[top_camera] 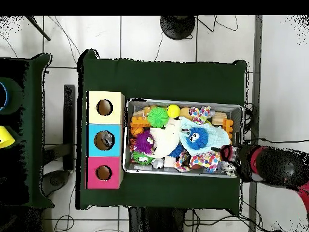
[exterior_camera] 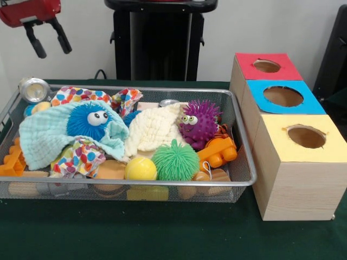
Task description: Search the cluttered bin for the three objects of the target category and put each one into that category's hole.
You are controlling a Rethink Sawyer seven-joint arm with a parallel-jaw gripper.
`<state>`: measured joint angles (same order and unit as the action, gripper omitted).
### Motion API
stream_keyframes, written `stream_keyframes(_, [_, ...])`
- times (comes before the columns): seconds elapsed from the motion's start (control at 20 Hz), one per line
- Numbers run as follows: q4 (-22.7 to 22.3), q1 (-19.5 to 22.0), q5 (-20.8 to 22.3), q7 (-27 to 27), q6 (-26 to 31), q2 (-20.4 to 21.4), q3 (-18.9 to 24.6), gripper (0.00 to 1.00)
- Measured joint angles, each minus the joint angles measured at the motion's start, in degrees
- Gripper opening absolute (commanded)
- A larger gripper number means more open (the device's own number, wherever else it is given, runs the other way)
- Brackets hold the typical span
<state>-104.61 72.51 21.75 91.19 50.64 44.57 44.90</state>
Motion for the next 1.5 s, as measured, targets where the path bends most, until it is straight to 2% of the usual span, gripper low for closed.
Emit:
stream_keyframes(0.25, [3.7,-0.3,4.2,0.0,2.1,0.9,0.0,1.0])
stream_keyframes(0.6, [7.2,-1.1,9.4,0.0,2.2,1.7,0.0,1.0])
stream_keyframes(1.15, [7.9,-2.9,16.7,0.0,2.2,1.4,0.0,1.0])
stream_keyframes(1.5, [7.8,-3.8,19.1,0.0,0.7,1.4,0.0,1.0])
